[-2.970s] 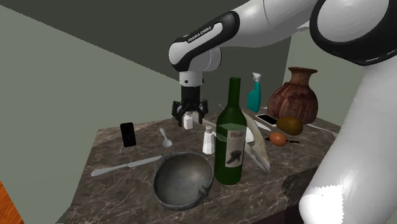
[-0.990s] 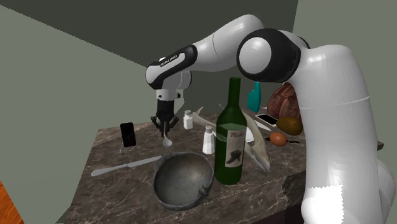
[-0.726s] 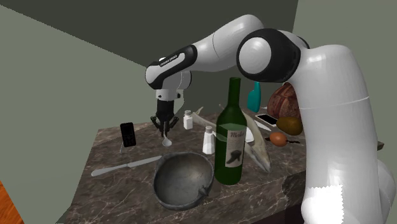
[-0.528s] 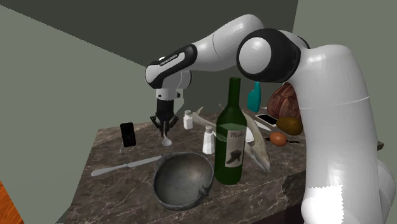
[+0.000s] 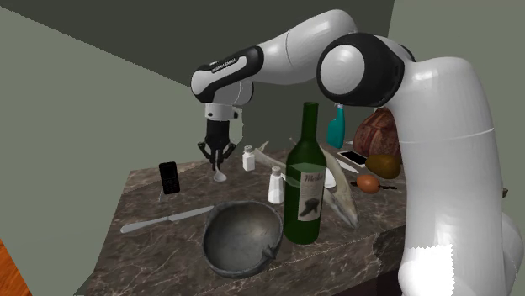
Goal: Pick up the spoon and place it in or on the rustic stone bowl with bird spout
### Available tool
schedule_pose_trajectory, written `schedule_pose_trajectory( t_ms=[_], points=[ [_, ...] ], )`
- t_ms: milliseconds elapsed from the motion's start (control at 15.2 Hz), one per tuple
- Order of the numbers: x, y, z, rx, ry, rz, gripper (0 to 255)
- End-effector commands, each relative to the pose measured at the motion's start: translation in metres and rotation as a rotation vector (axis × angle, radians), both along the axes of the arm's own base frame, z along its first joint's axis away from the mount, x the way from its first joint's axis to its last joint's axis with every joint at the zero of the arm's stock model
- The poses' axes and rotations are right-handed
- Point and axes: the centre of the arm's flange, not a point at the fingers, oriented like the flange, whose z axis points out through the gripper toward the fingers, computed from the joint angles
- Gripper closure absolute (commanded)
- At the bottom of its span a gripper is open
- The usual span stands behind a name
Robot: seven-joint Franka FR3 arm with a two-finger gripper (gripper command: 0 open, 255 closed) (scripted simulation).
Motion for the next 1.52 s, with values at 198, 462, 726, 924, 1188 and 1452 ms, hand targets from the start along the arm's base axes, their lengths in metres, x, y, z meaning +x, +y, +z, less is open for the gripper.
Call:
schedule_pose_trajectory(
  t_ms=[198,462,726,924,1188,1452],
  points=[
    [0.0,0.0,0.025,0.0,0.001,0.0,255],
    [0.0,0.0,0.046,0.0,0.001,0.0,255],
    [0.0,0.0,0.068,0.0,0.001,0.0,255],
    [0.0,0.0,0.083,0.0,0.001,0.0,255],
    [0.0,0.0,0.105,0.0,0.001,0.0,255],
    [0.0,0.0,0.126,0.0,0.001,0.0,255]
  ],
)
